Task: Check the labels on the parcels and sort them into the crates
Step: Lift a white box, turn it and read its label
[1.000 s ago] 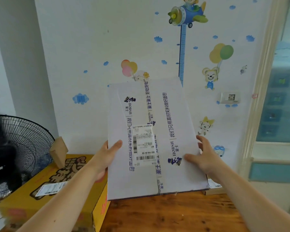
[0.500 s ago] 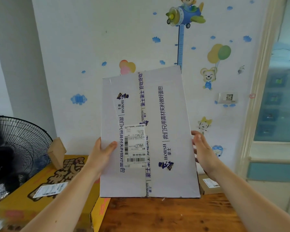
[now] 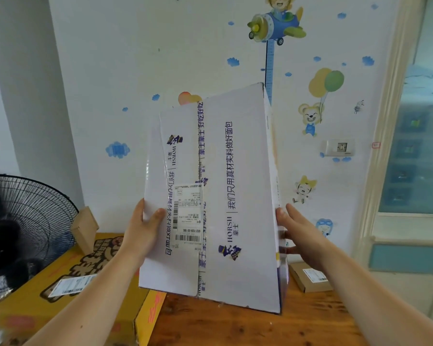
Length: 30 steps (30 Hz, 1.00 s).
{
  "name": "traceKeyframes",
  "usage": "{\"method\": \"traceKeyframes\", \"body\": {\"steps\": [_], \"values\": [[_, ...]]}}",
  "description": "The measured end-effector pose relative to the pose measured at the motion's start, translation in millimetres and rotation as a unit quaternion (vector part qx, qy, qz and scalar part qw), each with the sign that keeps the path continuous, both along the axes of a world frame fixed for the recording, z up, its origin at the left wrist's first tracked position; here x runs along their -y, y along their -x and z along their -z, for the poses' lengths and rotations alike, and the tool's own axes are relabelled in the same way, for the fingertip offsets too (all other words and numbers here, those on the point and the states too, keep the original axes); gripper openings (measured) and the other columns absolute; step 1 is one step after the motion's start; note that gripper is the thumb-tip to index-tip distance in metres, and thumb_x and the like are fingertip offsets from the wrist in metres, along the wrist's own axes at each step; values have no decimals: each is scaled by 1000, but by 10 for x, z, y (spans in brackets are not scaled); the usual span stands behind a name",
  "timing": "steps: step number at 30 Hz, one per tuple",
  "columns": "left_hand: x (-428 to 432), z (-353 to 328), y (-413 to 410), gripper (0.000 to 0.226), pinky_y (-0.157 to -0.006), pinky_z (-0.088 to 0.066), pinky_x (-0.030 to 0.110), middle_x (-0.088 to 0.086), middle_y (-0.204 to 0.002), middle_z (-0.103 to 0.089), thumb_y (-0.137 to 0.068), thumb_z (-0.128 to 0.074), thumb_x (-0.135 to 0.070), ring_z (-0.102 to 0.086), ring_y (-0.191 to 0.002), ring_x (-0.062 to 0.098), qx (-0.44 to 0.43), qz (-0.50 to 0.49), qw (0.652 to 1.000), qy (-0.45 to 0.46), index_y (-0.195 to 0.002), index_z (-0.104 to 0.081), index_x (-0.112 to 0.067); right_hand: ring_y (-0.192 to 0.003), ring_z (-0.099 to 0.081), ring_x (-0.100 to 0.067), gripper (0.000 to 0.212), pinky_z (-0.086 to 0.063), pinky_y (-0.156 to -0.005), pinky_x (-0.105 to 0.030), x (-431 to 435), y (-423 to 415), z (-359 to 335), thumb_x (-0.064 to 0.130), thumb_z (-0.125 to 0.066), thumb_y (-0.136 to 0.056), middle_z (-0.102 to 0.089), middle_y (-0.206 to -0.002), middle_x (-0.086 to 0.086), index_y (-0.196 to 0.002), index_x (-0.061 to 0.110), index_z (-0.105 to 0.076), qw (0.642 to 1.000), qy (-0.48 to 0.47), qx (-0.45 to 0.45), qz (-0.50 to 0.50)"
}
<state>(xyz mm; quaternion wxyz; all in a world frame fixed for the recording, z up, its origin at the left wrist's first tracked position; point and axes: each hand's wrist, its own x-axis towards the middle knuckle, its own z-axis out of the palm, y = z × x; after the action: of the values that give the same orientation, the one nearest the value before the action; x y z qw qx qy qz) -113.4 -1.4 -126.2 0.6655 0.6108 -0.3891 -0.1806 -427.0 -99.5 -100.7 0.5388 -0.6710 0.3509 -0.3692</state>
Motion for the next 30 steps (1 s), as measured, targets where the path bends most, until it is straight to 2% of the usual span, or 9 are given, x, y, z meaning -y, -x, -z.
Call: {"method": "traceKeyframes", "body": {"steps": [3, 6, 10, 14, 16, 19, 23, 27, 30], "values": [[16, -40, 14, 67, -97, -49, 54, 8, -125, -63, -96, -55, -45, -62, -112, 31, 11, 4, 1000, -23, -151, -23, -27, -92, -68, -17, 49, -57, -71, -35, -18, -50, 30, 40, -70, -87, -67, -106, 1, -125, 20, -48, 1000, 18, -4, -14], [46, -81, 115, 82, -96, -46, 49, 9, -131, -42, -92, -55, -51, -49, -118, 31, 32, -9, 999, -40, -155, -5, -32, -79, -73, -10, 62, -55, -60, -21, -85, -102, 65, 38, -73, -64, -74, -90, 8, -120, 19, -52, 999, 25, 34, -35], [62, -48, 181, 92, -107, -33, 54, 13, -149, -24, -84, -55, -63, -29, -138, 36, 57, -24, 996, -66, -154, -6, -31, -88, -74, -31, 91, -59, -68, -36, -51, -119, 71, 40, -84, -43, -72, -106, -14, -121, 17, -42, 994, -6, 93, -61], [82, -40, 254, 106, -115, -22, 54, 13, -152, -22, -74, -40, -84, -21, -142, 34, 77, -32, 994, -76, -150, -14, -17, -93, -73, -33, 109, -60, -73, -39, -84, -150, 68, 45, -96, -29, -71, -110, -13, -120, 19, -43, 992, -6, 104, -74], [116, -50, 360, 86, -120, -11, 52, 6, -162, -9, -88, -35, -71, -7, -149, 25, 92, -23, 993, -75, -156, -7, -27, -95, -72, -33, 107, -59, -77, -43, -114, -190, 98, 44, -97, -32, -73, -109, -12, -121, 16, -45, 993, 6, 100, -66], [139, -102, 579, 65, -123, -3, 47, -12, -164, -3, -100, -27, -58, 2, -151, 13, 98, 59, 992, -47, -155, 2, -39, -89, -74, -22, 79, -60, -76, -39, -184, -306, 143, 29, -94, -53, -74, -106, -6, -118, 17, -50, 996, 31, 78, -15], [91, -180, 786, 64, -124, -12, 42, -18, -161, -13, -98, -26, -62, -12, -149, 8, 96, 111, 989, -26, -155, -4, -41, -81, -73, -12, 53, -61, -70, -33, -209, -419, 146, 18, -86, -72, -72, -101, 2, -110, 26, -51, 995, 41, 77, 55], [0, -221, 888, 115, -117, -32, 37, -22, -154, -31, -61, -49, -92, -34, -141, 4, 99, 205, 974, 16, -155, -7, -40, -78, -72, -7, 58, -60, -69, -31, -232, -429, 118, 26, -86, -73, -70, -100, 7, -117, 26, -49, 993, 60, 69, 79], [-20, -249, 867, 95, -96, -54, 36, -22, -131, -59, -67, -71, -71, -61, -118, 7, 70, 223, 972, 36, -147, -28, -44, -72, -69, 1, 52, -55, -58, -19, -290, -408, 81, 28, -82, -78, -67, -98, 10, -116, 27, -46, 991, 95, 41, 89]]}}
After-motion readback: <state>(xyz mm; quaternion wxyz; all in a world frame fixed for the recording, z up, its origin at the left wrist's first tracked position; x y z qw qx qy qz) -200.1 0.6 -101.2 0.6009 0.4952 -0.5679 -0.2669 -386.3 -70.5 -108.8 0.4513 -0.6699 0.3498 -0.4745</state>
